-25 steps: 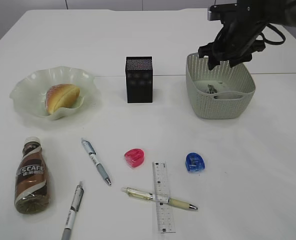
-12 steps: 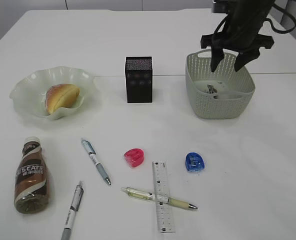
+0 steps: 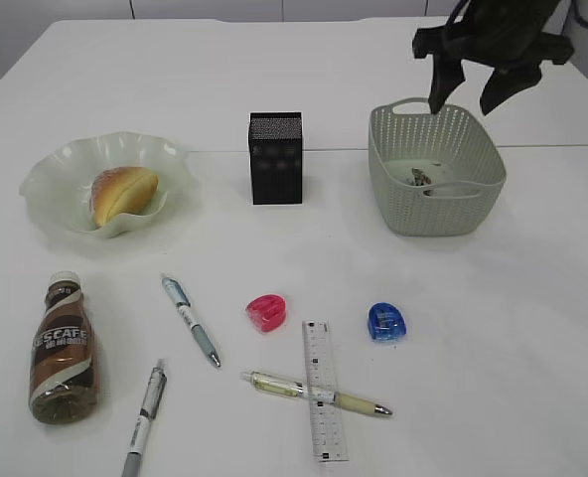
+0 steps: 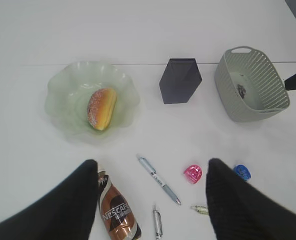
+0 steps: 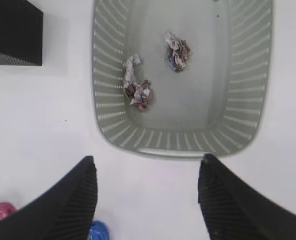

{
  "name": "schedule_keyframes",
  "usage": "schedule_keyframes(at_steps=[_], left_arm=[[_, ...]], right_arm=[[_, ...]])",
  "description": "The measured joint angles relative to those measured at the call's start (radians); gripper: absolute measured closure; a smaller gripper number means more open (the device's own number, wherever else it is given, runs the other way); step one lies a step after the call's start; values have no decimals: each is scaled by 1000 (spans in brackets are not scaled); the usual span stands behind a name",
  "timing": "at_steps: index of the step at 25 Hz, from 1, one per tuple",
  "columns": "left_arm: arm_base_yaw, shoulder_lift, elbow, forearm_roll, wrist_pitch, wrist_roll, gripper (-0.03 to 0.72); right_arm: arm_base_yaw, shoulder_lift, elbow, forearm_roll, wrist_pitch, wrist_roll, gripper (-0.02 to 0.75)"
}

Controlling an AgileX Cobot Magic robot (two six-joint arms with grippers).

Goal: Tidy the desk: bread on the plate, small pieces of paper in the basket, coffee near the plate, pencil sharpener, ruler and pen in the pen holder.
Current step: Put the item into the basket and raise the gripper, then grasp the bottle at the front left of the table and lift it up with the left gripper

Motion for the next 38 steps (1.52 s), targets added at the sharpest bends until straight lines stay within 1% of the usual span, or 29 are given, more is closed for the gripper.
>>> schedule_keyframes(at_steps=[5,8,15,19,21,25,29,32,38], left_arm=[[0,-28,0,-7,0,-17,192],[0,-48,31,11,0,-21,192],[0,-58,220,112,0,8,192],[0,-55,347,171,0,-14,192],[0,-46,408,174,-4,-54,192],[0,-2,486,139,-7,-71,192],[0,89,507,103,-12,-80,192],[0,183,507,97,-20,-93,192],[0,386,507,84,-37,-165,192]], right_arm=[[0,-163,120,9,4,-2,269],[0,-249,177,19,6,-2,268],[0,-395,230,25,10,-2,268],[0,-446,247,31,12,-2,268],[0,-469,269,40,12,-2,268],[0,-510,327,55,12,-2,268],[0,-547,386,57,14,-2,268],[0,-558,414,57,14,-2,268],[0,-561,447,61,14,-2,268]])
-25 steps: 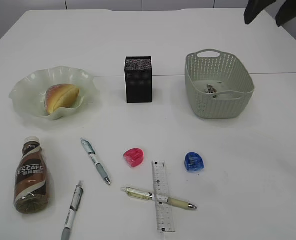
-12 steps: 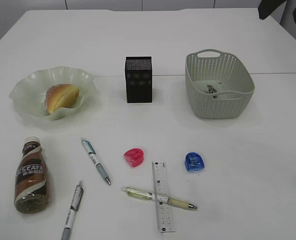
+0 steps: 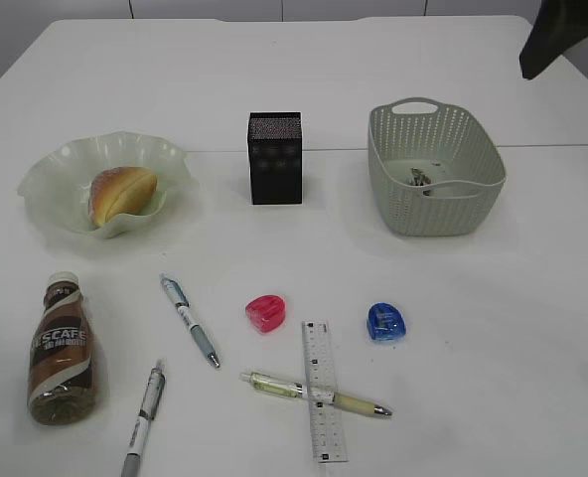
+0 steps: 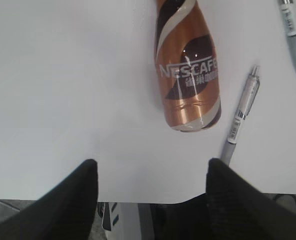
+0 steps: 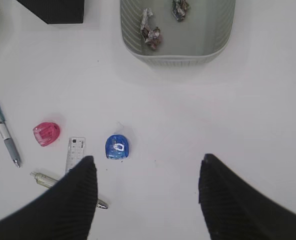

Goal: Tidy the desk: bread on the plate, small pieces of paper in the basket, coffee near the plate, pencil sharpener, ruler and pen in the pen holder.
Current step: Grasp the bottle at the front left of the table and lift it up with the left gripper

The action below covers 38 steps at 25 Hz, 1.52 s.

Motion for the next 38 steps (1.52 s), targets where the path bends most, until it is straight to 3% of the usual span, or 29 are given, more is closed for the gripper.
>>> schedule_keyframes(at_steps=[8,17,38], left_arm=[[-4,163,0,-125,-132,-17,192],[-62,273,0,-113,-311,-29,167],[-62,415,0,-63,-446,-96,160]], right_arm=[[0,0,2,2,0,-2,268],[0,0,2,6,0,-2,268],[0,0,2,6,0,-4,268]])
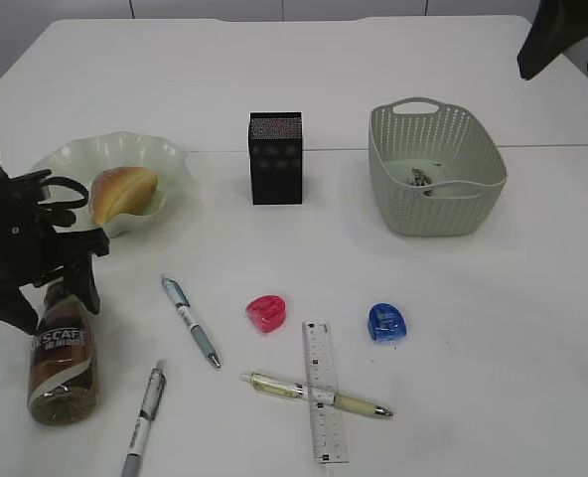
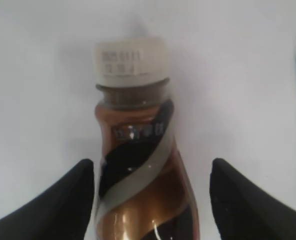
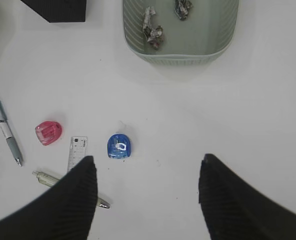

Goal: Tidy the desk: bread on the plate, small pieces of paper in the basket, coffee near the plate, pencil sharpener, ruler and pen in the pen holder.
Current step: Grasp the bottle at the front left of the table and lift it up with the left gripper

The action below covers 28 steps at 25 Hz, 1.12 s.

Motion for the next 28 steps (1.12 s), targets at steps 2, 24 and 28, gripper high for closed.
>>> schedule_keyframes(at_steps=[2,24,28], left_arm=[[0,8,0,0,-17,0,160],[0,75,-6,0,-18,12,408],[0,75,-7,1,13,72,413]], right_arm=[[0,0,0,0,0,0,268],[0,0,0,0,0,0,267],[0,0,0,0,0,0,267]])
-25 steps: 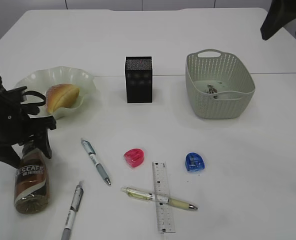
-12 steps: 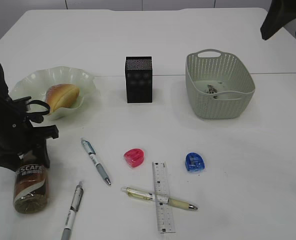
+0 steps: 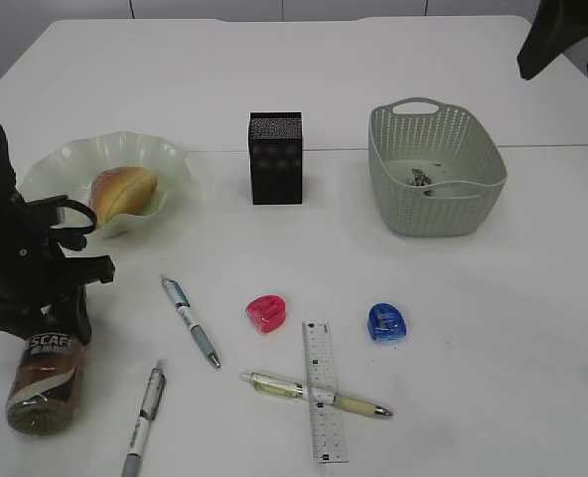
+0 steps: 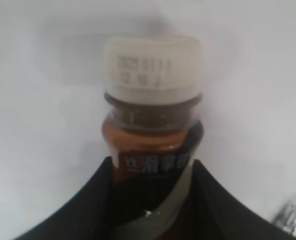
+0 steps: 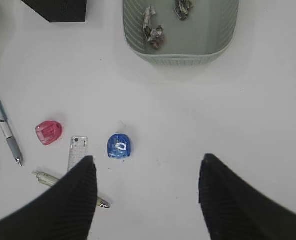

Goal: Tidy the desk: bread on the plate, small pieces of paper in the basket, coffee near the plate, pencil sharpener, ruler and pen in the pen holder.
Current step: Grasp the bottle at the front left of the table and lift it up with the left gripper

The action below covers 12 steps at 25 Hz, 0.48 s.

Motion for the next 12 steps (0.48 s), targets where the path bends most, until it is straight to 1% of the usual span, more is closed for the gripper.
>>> schedule_keyframes(at_steps=[7,12], left_arm=[[0,2,-5,15,154,101,415],[0,2,-66,17,326,193,416]], right_arm=[[0,0,0,-4,0,0,267],[0,0,0,-8,0,0,267]])
